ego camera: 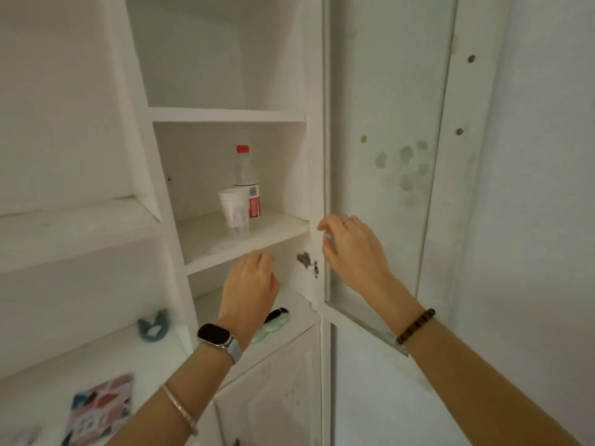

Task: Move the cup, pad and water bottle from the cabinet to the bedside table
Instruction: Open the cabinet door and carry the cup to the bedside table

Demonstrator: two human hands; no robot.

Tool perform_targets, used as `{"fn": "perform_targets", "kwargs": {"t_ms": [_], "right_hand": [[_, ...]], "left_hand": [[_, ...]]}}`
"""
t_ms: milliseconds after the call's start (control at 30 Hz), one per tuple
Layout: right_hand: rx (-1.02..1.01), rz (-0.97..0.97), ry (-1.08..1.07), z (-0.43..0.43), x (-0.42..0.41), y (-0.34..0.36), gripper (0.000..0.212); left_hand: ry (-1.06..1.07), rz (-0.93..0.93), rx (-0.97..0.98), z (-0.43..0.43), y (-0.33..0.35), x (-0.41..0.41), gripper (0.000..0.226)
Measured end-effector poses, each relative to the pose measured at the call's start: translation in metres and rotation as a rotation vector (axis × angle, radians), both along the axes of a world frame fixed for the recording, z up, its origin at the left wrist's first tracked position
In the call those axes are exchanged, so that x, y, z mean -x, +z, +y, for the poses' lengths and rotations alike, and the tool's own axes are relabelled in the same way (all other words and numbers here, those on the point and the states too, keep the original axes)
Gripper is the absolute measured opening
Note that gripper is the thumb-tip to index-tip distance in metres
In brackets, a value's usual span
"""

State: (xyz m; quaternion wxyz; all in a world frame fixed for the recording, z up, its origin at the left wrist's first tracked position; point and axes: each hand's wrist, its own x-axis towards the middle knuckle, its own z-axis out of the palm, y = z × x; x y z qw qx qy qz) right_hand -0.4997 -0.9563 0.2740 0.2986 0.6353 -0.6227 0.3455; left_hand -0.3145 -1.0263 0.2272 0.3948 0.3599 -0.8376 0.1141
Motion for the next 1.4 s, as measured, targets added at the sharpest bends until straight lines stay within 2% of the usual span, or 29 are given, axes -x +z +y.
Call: {"fn": "perform_targets", "kwargs": {"t_ms": [200, 400, 667, 833, 1000, 1167, 1400], "right_hand": [[-0.123, -0.075, 0.057, -0.021, -0.038, -0.031, 0.019], [-0.226, -0.213, 0.15, -0.038, -0.056, -0.044, 0.027], [-0.233, -0.316, 0.281, -0.095, -0.043, -0.023, 0.037], [-0.245, -0.417, 0.382, -0.143, -0.03, 0.001, 0.057], [-0.284, -0.519, 0.486, -0.191, -0.029, 0.017, 0.069], [-0.328, -0.608, 0.56, -0.228, -0.037, 0.017, 0.082], [-0.32, -0.619, 0.542, -0.251, -0.048, 0.016, 0.081]], "left_hand": [[0.13, -0.036, -0.023, -0.01, -0.014, -0.059, 0.02], [0.173, -0.041, -0.019, -0.019, -0.019, -0.08, 0.019], [0.235, -0.026, -0.027, -0.062, -0.003, -0.06, 0.017], [0.299, -0.019, -0.043, -0.094, 0.007, -0.035, 0.014], [0.371, -0.04, -0.091, -0.123, 0.01, -0.011, 0.023], [0.37, 0.048, -0.161, -0.141, 0.008, 0.004, 0.031], [0.376, 0.048, -0.171, -0.149, 0.001, 0.007, 0.044]]}}
